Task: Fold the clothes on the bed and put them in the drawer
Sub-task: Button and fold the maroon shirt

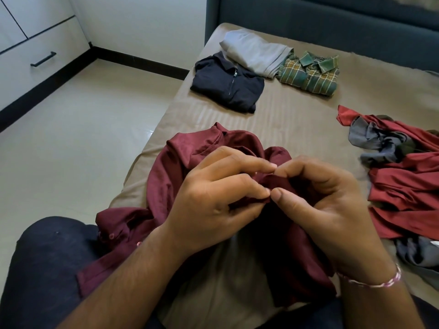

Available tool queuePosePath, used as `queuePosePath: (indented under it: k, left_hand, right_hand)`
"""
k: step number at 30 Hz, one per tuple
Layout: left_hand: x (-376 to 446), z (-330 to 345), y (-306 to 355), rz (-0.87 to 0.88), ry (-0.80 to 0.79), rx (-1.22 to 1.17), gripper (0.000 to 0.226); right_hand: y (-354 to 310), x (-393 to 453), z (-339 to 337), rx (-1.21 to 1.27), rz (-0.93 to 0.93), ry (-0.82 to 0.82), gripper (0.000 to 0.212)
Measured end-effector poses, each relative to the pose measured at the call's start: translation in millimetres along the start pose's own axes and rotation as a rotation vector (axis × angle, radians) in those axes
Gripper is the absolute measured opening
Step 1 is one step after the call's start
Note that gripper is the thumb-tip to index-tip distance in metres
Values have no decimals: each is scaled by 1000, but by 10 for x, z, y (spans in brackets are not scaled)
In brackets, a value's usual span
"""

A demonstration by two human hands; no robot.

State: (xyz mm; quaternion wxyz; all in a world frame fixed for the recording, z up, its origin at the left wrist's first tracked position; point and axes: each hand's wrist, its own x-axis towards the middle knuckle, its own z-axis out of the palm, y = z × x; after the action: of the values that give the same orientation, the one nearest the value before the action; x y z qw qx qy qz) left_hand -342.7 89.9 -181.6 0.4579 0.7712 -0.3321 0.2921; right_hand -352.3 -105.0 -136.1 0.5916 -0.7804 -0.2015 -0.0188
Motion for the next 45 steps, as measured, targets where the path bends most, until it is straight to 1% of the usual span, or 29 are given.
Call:
queuePosePath:
  k: [3,5,8,11,15,18,21,29,36,45]
  left_hand:
    - [-22,22,-5,-82,-2,-57,7]
    - [-28,32,-8,-130,-3,-87,7]
    - [-27,53,10,-206,15,-135,12]
    - [-16,65,40,-350,45,-164,16]
    - [-28,62,16,-412,45,-170,12]
    - [-35,61,-4,-404,82,-145,14]
    - [-41,55,5,-374,113,-108,16]
    - [-58,50,10,-326,140,-72,7]
    - [-88,41,-35,-291,146,-28,9]
    - [-102,45,-40,-246,113,12,7]
  right_hand:
    - [69,7,-14,-66,-13,-16,13]
    - [91,4,-25,-87,-21,-17,15]
    - [98,-2,-22,-123,-42,14,15]
    - [114,-3,-10,-195,-84,58,12]
    - [181,5,-3,-258,-198,48,10]
    - [253,21,16,-314,-323,40,7]
    - [270,23,48,-347,-379,72,6]
    - [320,21,72,-321,-367,112,8]
    - [355,10,82,-303,-338,148,11]
    - [352,13,82,-343,-374,143,10]
